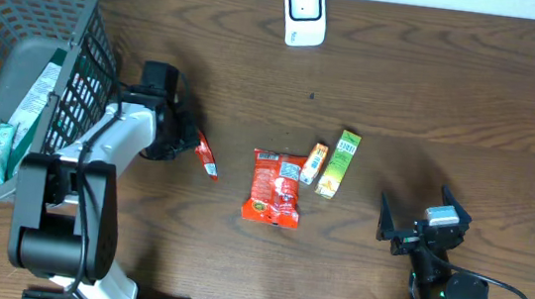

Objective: Scan the item barcode
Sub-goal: 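Move the left gripper back into the grey basket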

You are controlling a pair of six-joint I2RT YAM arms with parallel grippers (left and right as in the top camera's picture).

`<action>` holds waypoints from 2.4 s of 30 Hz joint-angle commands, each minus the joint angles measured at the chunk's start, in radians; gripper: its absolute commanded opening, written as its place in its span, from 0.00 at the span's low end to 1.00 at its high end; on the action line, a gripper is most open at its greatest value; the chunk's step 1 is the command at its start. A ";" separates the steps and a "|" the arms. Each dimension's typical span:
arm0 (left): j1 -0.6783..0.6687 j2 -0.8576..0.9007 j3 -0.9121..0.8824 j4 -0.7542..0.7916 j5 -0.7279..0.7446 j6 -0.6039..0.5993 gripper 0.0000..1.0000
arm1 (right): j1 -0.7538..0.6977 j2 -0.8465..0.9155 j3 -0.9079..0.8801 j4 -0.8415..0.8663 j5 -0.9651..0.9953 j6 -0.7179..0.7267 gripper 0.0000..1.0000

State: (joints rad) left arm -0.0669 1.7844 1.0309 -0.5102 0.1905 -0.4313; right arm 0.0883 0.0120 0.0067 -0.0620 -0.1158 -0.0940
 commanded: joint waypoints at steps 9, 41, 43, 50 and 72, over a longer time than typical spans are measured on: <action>-0.186 0.053 -0.004 0.073 -0.014 -0.017 0.48 | 0.005 -0.005 -0.001 -0.003 -0.001 0.011 0.99; 0.270 -0.115 0.898 -0.616 -0.607 0.075 0.59 | 0.005 -0.005 -0.001 -0.003 -0.001 0.011 0.99; 0.341 -0.104 0.884 -0.614 -0.607 0.074 0.59 | 0.005 -0.005 -0.001 -0.003 -0.001 0.011 0.99; 0.529 -0.018 0.803 -0.613 -0.603 0.070 0.61 | 0.005 -0.005 -0.001 -0.003 -0.001 0.011 0.99; 0.678 0.402 0.770 -0.594 -0.565 0.125 0.66 | 0.005 -0.005 -0.001 -0.003 -0.001 0.011 0.99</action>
State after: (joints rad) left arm 0.6098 2.1540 1.8065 -1.1004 -0.3832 -0.3351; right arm 0.0883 0.0120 0.0067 -0.0620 -0.1158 -0.0940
